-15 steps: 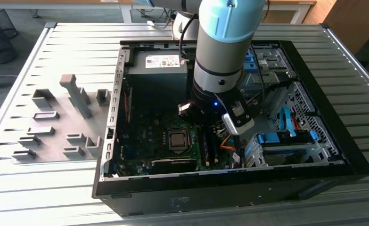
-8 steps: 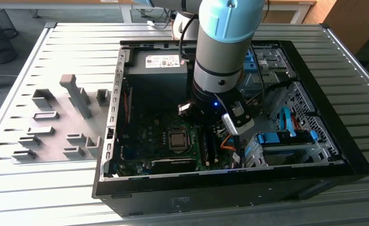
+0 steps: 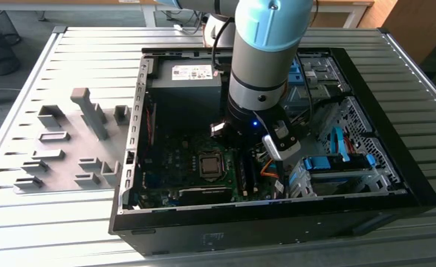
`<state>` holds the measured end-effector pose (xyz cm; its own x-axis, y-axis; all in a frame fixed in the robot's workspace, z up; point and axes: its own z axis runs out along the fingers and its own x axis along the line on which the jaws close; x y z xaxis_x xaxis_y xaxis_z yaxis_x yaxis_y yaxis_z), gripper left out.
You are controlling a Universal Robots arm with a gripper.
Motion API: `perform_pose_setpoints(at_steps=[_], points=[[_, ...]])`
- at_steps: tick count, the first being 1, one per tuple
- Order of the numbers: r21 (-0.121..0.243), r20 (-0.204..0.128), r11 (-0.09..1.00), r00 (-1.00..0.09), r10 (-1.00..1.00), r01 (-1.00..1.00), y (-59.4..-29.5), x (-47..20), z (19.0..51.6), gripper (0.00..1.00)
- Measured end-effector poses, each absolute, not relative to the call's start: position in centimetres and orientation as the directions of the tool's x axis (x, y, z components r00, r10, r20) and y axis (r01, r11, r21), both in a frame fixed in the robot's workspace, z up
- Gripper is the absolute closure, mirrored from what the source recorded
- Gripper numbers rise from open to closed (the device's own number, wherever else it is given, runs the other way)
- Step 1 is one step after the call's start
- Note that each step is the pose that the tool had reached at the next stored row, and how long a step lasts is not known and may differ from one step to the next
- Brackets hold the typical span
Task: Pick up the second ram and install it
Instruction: 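Insert the second ram into the second slot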
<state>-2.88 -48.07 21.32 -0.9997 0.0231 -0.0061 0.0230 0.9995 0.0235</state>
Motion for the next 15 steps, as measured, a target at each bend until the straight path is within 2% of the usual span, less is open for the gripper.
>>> perform_pose_setpoints(at_steps=[15], points=[[0.023, -0.006, 0.999, -1.000, 0.024, 0.024, -48.08, -2.88, 21.02, 0.86]])
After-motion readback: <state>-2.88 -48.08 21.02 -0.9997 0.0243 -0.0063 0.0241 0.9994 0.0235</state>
